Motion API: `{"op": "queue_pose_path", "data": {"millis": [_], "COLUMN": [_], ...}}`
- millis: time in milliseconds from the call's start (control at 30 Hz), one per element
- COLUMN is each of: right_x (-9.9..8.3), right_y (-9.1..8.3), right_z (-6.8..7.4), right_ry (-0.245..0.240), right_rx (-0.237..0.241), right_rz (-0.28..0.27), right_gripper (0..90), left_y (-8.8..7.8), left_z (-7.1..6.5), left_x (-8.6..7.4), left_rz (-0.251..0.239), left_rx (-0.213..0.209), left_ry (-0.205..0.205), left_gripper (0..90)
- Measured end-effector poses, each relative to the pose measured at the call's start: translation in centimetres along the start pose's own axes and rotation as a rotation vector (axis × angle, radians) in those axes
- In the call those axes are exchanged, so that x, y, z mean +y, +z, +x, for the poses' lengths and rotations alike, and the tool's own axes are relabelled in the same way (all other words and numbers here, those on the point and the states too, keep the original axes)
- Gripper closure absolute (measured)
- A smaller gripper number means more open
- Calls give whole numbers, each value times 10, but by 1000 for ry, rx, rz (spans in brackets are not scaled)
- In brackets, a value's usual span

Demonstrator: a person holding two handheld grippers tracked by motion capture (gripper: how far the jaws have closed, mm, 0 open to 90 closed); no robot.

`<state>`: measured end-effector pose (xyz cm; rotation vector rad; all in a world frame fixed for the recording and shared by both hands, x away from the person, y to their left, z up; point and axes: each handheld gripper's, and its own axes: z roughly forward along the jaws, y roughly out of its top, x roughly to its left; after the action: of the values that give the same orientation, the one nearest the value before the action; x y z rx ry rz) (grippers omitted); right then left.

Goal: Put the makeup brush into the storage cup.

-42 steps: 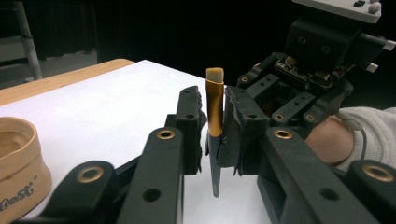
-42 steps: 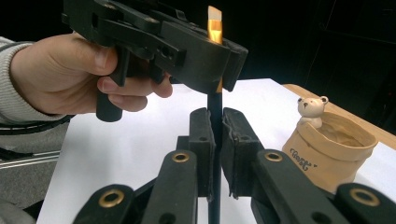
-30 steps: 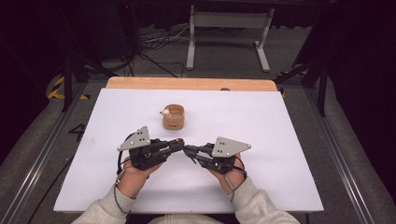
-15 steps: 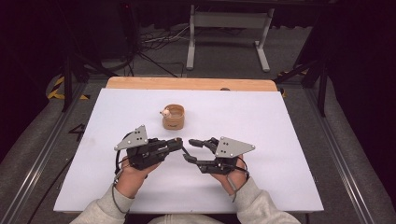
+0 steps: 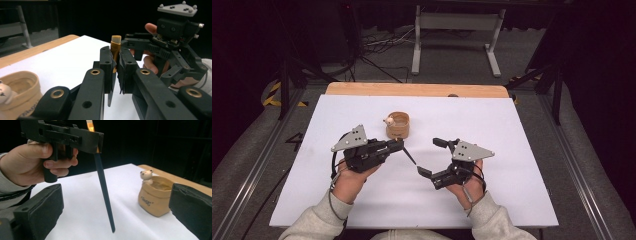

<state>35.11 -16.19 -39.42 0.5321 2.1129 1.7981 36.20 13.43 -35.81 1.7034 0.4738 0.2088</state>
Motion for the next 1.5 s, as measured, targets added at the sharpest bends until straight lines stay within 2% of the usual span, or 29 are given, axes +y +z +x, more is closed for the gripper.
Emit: {"op": "queue_pose_path", "data": {"millis": [200, 333, 400, 600, 900, 1000, 1200, 1500], "right_x": [-1, -3, -5, -13, -18, -18, -18, -19], "right_y": [-8, -11, -13, -19, -19, -20, -21, -23], "right_z": [-5, -5, -5, -7, -6, -6, -7, -10], "right_ry": [-35, -15, -19, -24, -16, -18, -14, -5], "right_rx": [-40, -52, -81, -132, -127, -128, -132, -123], "right_rz": [12, -26, -40, -34, -28, -27, -38, -42], "right_gripper": [0, 0, 0, 0, 0, 0, 0, 0], "left_y": [2, 3, 4, 5, 8, 9, 13, 18], "left_z": [5, 9, 11, 18, 28, 32, 40, 51], "left_x": [13, 18, 22, 33, 47, 50, 57, 63], "left_rz": [9, 11, 20, 24, 46, 47, 43, 52], "left_rx": [22, 35, 45, 71, 143, 154, 156, 187], "left_ry": [16, 17, 21, 38, 60, 60, 32, 24], "left_gripper": [830, 830, 830, 830, 830, 830, 830, 829]}}
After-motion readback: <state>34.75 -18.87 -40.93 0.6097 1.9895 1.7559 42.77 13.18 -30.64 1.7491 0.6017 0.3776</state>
